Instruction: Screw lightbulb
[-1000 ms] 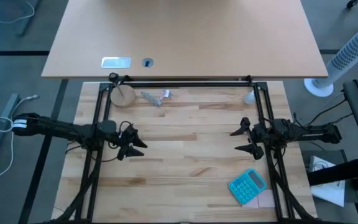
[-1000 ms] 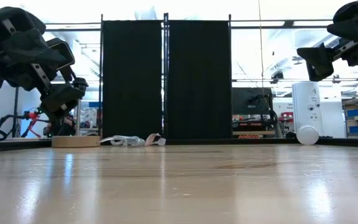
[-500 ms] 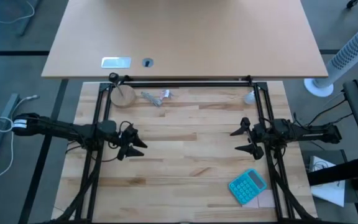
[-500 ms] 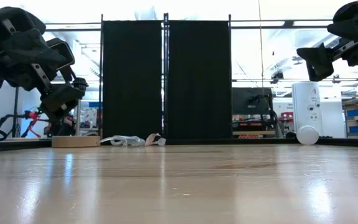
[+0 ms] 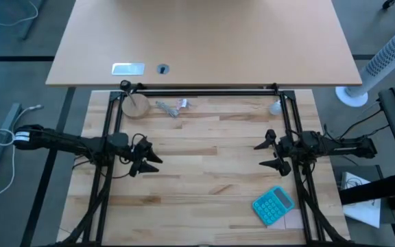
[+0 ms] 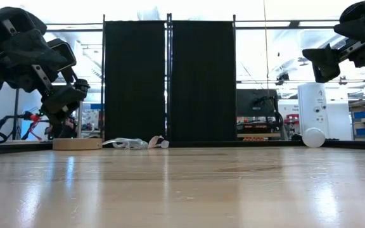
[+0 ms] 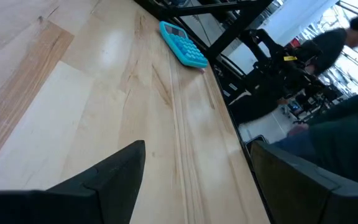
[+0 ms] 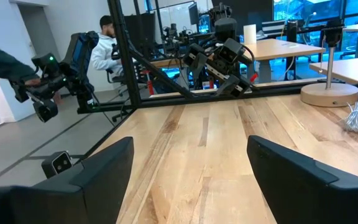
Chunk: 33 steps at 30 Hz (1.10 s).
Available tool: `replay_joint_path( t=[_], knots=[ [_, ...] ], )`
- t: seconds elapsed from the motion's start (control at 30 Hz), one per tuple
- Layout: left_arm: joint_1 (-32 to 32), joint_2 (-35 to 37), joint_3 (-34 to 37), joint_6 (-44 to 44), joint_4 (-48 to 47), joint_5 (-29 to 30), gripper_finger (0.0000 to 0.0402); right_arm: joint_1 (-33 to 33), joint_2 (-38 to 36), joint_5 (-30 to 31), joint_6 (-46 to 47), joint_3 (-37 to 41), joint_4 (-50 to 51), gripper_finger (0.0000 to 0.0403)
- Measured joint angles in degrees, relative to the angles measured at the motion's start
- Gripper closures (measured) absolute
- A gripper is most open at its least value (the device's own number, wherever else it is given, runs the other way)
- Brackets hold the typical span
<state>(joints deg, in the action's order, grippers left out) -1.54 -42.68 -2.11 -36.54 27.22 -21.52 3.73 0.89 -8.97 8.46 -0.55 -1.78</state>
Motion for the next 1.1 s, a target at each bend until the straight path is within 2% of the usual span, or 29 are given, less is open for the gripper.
replay_joint_path(
  t=[0.1, 0.17, 0.23, 0.43, 0.5, 0.57, 0.7, 0.8, 0.97, 1.1],
  knots=[
    [0.0, 0.0, 0.0, 0.5, 0.1, 0.5, 0.0118, 0.0, 0.0, 0.0, 0.0, 0.0, 0.0, 0.0096],
    [0.0, 0.0, 0.0, 3.9, 1.0, 4.8, 0.0118, 0.0, 0.0, 0.0, 0.0, 0.0, 0.0, 0.0099],
    [0.0, 0.0, 0.0, 3.4, 4.5, 11.9, 0.0118, 0.0, 0.0, 0.0, 0.0, 0.0, 0.0, 0.0102],
    [0.0, 0.0, 0.0, -9.8, 23.4, 36.1, 0.0118, 0.0, 0.0, 0.0, 0.0, 0.0, 0.0, 0.0104],
    [0.0, 0.0, 0.0, -12.7, 27.7, 42.4, 0.0118, 0.0, 0.0, 0.0, 0.0, 0.0, 0.0, 0.0101],
    [0.0, 0.0, 0.0, -15.1, 31.5, 45.8, 0.0118, 0.0, 0.0, 0.0, 0.0, 0.0, 0.0, 0.0097],
    [0.0, -0.7, -2.8, -17.7, 35.5, 46.5, 0.0118, 0.0, 0.0, 0.0, 0.0, 0.0, 0.0, 0.0093],
    [0.0, -2.4, -8.7, -17.8, 31.1, 46.1, 0.0118, 0.0, 0.0, 0.0, 0.0, 0.0, 0.0, 0.0096],
    [0.0, -10.0, -23.3, -13.1, 7.2, 45.6, 0.0118, 0.0, 0.0, 0.0, 0.0, 0.0, 0.0, 0.0103],
    [-0.2, -19.2, -35.0, -15.2, -8.7, 46.5, 0.0118, 0.0, 0.0, 0.0, 0.0, 0.0, 0.0, 0.0105]
  ],
)
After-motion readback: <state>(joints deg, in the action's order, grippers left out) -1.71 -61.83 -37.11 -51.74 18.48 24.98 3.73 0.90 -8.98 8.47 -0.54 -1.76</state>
